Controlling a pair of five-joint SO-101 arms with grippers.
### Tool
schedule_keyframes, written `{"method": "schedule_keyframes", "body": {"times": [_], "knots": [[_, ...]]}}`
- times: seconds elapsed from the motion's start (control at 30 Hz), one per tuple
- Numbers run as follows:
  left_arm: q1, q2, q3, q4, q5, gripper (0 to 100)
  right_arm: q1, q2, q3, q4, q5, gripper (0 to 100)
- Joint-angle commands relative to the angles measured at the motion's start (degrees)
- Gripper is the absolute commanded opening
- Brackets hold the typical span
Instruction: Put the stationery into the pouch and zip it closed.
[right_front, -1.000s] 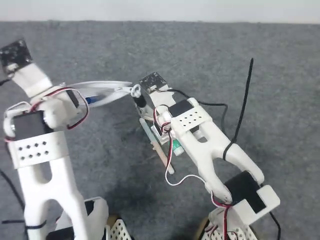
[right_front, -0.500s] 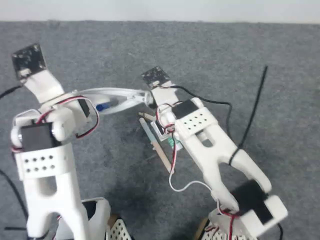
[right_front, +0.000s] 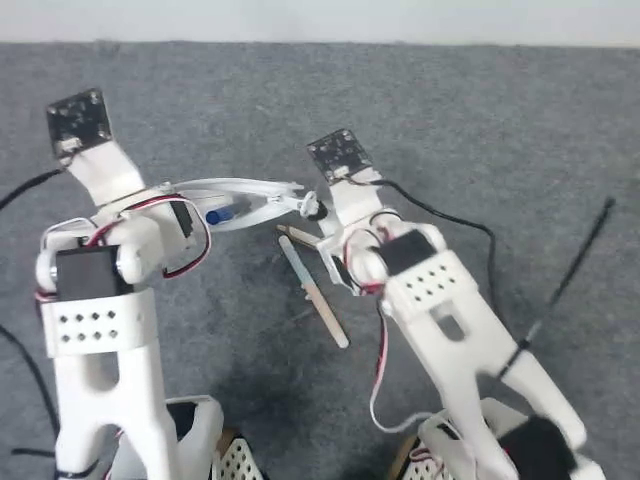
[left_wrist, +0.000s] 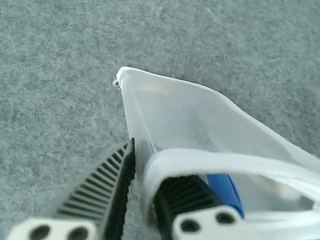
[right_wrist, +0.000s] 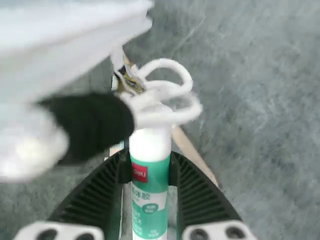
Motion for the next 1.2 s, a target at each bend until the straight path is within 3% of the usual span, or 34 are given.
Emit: {"method": "schedule_keyframes", "body": {"times": [0.0,0.87,1.17], "knots": [[0.4,-1.4,-1.2,-2.0,-0.4,1,1.7,-10.2,2.5,-4.6,-0.2,0.6],[0.4,-1.4,-0.8,-2.0,-0.5,1,1.3,-37.3,11.5,-5.6,-0.4,0.6],[0.4,-1.4,-0.8,-2.0,-0.5,1,-5.1,-46.5,13.4,-5.6,-0.4,0.6]]}}
